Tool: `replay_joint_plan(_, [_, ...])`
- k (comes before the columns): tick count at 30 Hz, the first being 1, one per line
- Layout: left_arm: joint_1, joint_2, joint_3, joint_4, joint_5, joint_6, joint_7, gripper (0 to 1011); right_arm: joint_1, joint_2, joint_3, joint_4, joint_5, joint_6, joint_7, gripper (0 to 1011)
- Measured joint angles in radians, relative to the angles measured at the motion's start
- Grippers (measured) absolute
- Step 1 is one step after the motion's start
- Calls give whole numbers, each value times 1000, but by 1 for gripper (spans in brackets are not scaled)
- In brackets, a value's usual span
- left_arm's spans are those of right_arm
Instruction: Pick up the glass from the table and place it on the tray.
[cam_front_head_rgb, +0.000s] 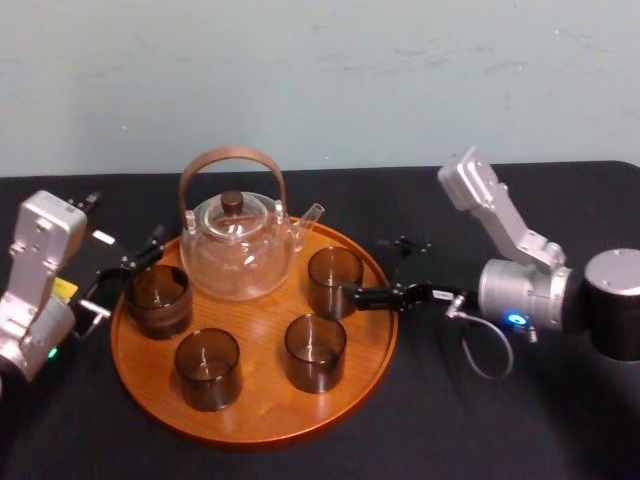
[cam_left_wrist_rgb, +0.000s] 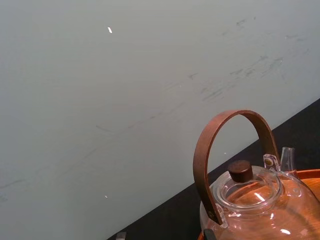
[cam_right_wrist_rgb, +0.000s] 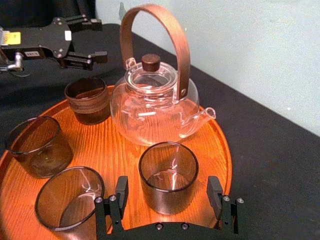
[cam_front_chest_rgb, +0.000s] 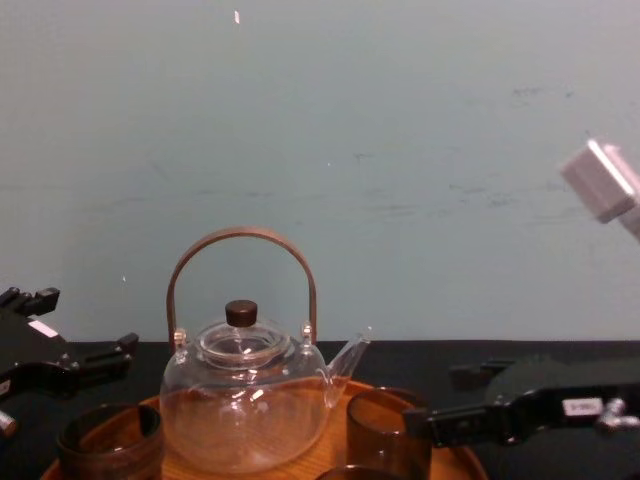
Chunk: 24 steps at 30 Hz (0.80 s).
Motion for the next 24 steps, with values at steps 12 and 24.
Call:
replay_joint_plan(12, [0,0,0,0,0,0,0,1001,-104,114,75,-160,40,-45,-36,1002])
replay_joint_plan(24, [0,0,0,0,0,0,0,1001,-216,107,206,-238,57,-118,-208,1002])
